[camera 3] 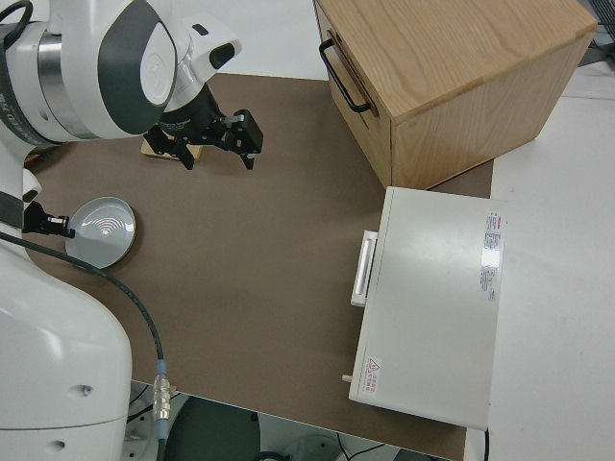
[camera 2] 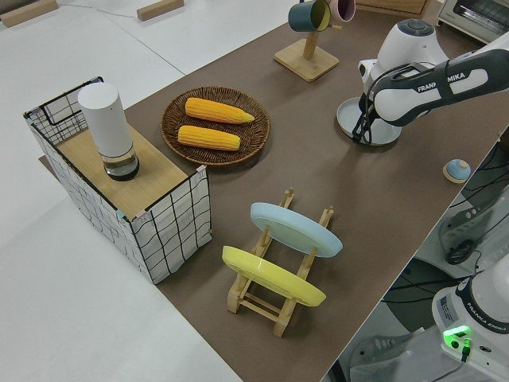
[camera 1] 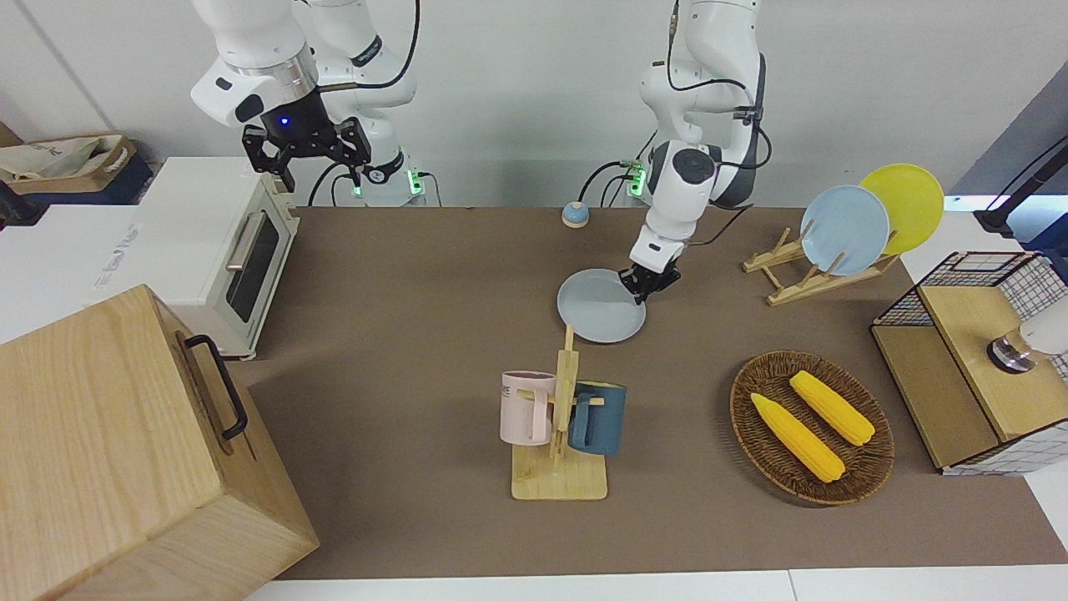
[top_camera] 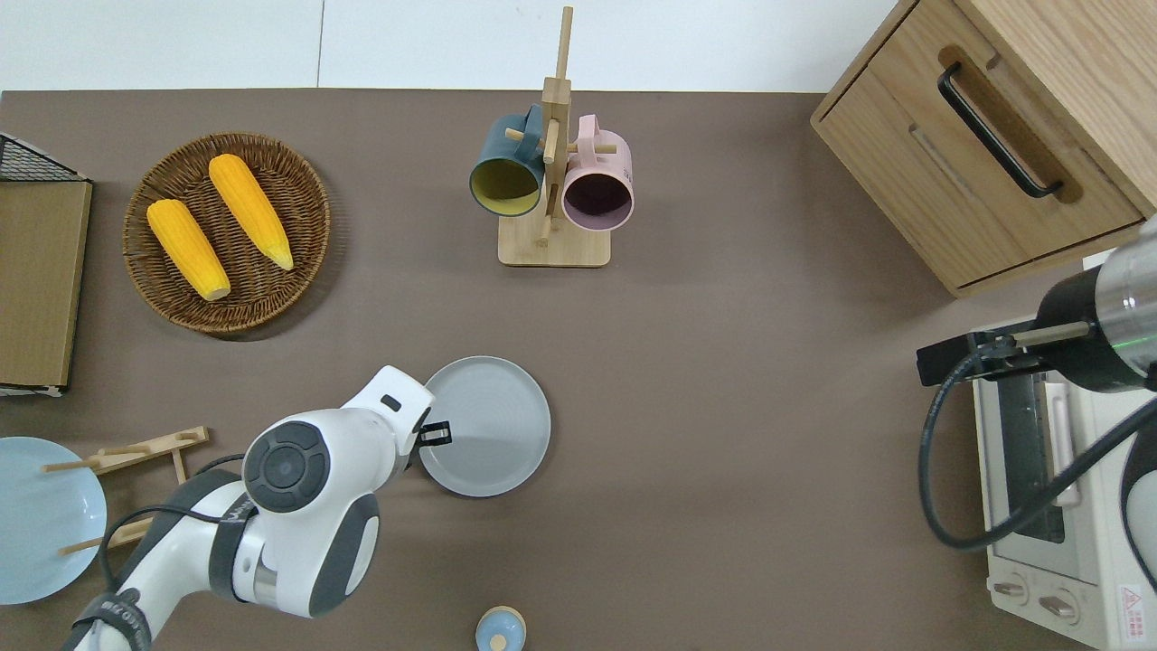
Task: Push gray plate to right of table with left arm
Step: 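Push the gray plate with the left gripper toward the toaster oven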
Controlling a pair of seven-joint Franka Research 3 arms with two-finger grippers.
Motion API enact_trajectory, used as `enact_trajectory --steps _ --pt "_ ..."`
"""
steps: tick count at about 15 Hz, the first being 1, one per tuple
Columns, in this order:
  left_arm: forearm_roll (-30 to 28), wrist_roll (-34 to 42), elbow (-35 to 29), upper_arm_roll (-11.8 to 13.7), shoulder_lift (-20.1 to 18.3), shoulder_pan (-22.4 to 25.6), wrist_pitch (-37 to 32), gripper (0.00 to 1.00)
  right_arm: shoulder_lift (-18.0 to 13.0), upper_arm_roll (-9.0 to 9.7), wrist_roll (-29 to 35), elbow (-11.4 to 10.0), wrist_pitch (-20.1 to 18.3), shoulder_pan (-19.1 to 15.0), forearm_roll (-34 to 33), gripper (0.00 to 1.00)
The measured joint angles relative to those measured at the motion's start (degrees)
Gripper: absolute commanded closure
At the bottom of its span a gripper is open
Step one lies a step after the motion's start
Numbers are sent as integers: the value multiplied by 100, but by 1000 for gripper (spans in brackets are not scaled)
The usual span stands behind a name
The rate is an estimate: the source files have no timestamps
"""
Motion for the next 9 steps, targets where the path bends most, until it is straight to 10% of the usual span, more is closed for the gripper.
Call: enact_trajectory --steps 9 --pt "5 -1654 1237 -18 1021 -1414 41 1000 0 0 0 0 0 0 0 17"
